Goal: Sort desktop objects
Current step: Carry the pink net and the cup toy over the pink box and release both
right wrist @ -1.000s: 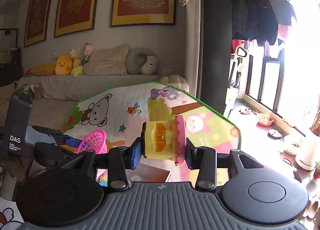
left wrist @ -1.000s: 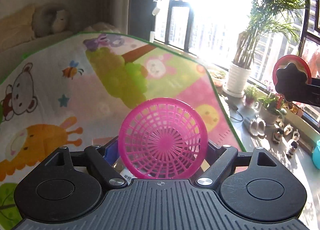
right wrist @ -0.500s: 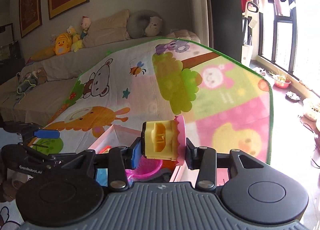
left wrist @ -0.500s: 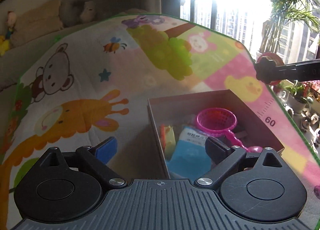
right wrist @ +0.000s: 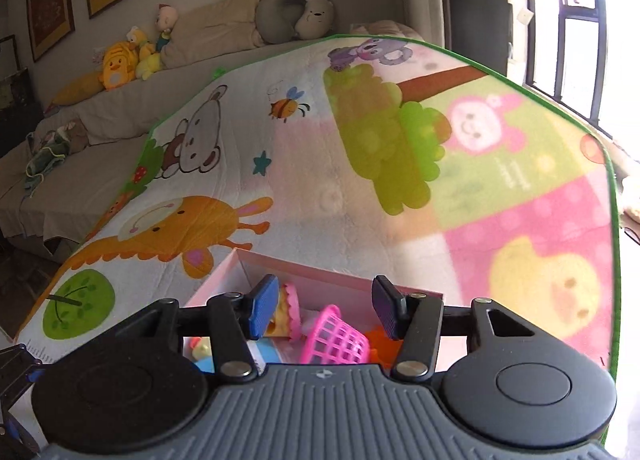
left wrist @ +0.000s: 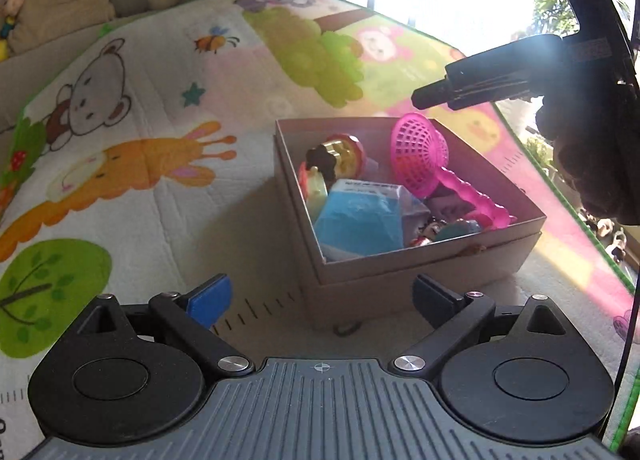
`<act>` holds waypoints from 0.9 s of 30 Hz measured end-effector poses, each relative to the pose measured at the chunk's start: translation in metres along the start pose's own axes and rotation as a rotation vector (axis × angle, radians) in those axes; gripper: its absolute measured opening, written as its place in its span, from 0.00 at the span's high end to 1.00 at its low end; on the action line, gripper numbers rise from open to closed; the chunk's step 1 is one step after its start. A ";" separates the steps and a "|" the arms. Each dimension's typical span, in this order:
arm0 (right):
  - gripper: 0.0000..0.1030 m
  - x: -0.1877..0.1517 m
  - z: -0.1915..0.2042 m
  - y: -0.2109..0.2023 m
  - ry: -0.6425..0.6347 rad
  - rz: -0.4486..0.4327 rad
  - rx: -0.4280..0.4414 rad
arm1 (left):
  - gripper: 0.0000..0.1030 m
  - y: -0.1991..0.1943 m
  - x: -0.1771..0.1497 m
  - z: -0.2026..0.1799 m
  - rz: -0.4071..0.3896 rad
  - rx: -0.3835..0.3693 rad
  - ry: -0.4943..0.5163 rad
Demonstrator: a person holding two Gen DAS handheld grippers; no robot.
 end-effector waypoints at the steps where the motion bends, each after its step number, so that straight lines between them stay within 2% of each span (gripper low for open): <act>1: 0.49 -0.007 -0.009 -0.003 0.021 0.021 -0.029 | 0.03 0.004 -0.002 -0.003 0.008 -0.015 0.002; 6: 0.50 -0.049 -0.039 -0.012 0.143 0.144 -0.023 | 0.03 0.015 -0.008 -0.015 0.015 -0.034 0.031; 8: 0.51 -0.057 -0.039 -0.022 0.143 0.111 -0.067 | 0.03 0.015 -0.011 -0.016 0.016 -0.031 0.035; 10: 0.52 -0.058 -0.029 -0.035 0.059 0.047 -0.101 | 0.03 0.016 -0.011 -0.014 0.020 -0.028 0.022; 12: 0.58 -0.050 -0.015 -0.037 -0.016 0.023 -0.091 | 0.03 0.016 -0.010 -0.011 0.021 -0.019 0.006; 15: 0.67 -0.031 0.000 -0.019 -0.045 0.010 -0.062 | 0.03 0.015 -0.010 -0.006 0.018 0.007 -0.027; 17: 0.70 -0.021 0.007 0.002 -0.022 0.028 -0.052 | 0.03 0.013 -0.010 -0.004 0.017 0.015 -0.042; 20: 0.70 -0.017 0.027 0.025 -0.027 0.090 0.088 | 0.02 0.009 -0.010 -0.002 0.012 0.021 -0.042; 22: 0.70 -0.016 0.038 0.022 -0.032 0.085 0.175 | 0.02 0.007 -0.009 -0.001 0.006 0.025 -0.041; 23: 0.69 -0.015 0.039 0.017 -0.033 0.061 0.184 | 0.02 0.007 -0.009 0.000 0.004 0.025 -0.042; 25: 0.66 -0.010 0.031 0.005 -0.030 0.008 0.108 | 0.02 0.007 -0.009 0.002 0.002 0.023 -0.048; 27: 0.53 -0.009 0.013 -0.002 -0.014 -0.025 -0.024 | 0.02 0.010 -0.008 0.003 0.001 0.022 -0.051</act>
Point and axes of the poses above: each gripper's, at about its wrist camera, not at the fingertips, and y roughly the way its jaws point, z to its left, x to its top, the point moved 2 cm from there along y, roughly the way its jaws point, and after that the axes turned 1 degree about -x, right-handed, at the moved point
